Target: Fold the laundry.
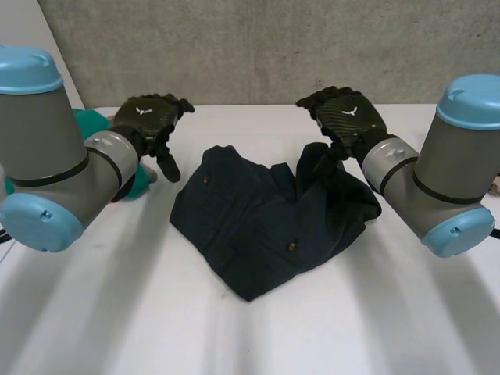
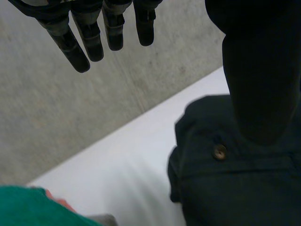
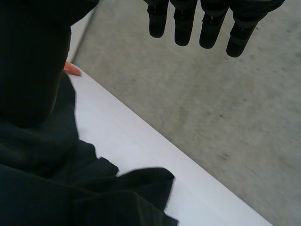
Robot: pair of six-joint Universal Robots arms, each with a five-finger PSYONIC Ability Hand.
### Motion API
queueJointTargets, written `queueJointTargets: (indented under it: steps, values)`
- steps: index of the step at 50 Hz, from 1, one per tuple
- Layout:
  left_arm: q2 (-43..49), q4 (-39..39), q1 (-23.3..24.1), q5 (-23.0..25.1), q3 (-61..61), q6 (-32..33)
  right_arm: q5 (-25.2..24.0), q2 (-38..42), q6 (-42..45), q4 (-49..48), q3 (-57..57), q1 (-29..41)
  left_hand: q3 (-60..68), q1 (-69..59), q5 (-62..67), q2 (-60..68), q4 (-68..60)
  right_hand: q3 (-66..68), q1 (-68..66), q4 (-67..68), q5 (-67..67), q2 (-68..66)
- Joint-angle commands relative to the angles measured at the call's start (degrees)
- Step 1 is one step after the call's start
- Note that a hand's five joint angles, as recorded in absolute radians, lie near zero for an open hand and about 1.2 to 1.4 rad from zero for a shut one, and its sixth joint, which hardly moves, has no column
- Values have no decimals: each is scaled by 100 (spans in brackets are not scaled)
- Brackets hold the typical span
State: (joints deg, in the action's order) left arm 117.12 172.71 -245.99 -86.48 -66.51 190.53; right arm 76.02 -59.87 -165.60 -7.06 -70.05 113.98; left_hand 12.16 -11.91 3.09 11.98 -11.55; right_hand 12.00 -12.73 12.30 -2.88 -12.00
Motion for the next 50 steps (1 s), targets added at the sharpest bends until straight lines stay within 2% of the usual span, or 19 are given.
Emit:
queueJointTargets:
  steps: [1,6,9,12,18,20,21,22,23,29,32,36,42,50]
  values:
    - [828,-387,-89,323,542,-586,-536,19,46,-269,-185,-96,-216,191,-309,-198,155,-200,273,-230,288,200]
    - [1444,-510,-213,561,973,-631,-554,46,72,-401,-202,-210,-163,138,-256,-145,101,-200,273,-230,288,200]
    - [1883,-572,-230,570,1333,-631,-545,63,81,-428,-193,-271,460,-485,367,478,-521,-200,273,-230,288,200]
    - [2287,-624,-187,518,1701,-605,-519,72,98,-428,-185,-324,897,-922,804,915,-958,-200,273,-230,288,200]
    - [2824,-712,-99,263,2291,-561,-475,72,177,-401,-202,-403,948,-973,855,967,-1010,-200,273,-230,288,200]
    - [2948,-774,-55,158,2555,-578,-475,72,230,-384,-211,-447,2823,-2848,2730,2842,-2885,-200,273,-230,288,200]
    - [2957,-826,-28,131,2625,-561,-475,72,256,-384,-202,-456,4215,-4240,4122,4233,-4276,-200,273,-230,288,200]
    - [2957,-897,15,88,2739,-552,-475,72,283,-384,-202,-473,6527,-6552,6434,6545,-6589,-200,273,-230,288,200]
    - [2957,-923,42,78,2801,-543,-475,72,327,-384,-202,-508,6781,-6806,6688,6800,-6843,-200,273,-230,288,200]
    - [2808,-924,297,-27,3538,-149,-439,37,397,-384,-176,-561,6784,-6809,6691,6802,-6845,-200,273,-230,288,200]
    - [2483,-783,367,-229,4189,124,-396,-7,380,-384,-158,-561,6784,-6809,6691,6802,-6845,-200,273,-230,288,200]
    - [2035,-266,613,-212,4901,-50,-334,-86,371,-401,-158,-570,6784,-6809,6691,6802,-6845,-200,273,-230,288,200]
    - [1622,569,1236,340,5140,-429,-159,-121,353,-428,-80,-666,6784,-6809,6691,6802,-6845,-200,273,-230,288,200]
    - [1708,685,1993,1062,4157,-455,342,-156,20,-375,246,-1071,6784,-6809,6691,6802,-6845,-200,273,-230,288,200]
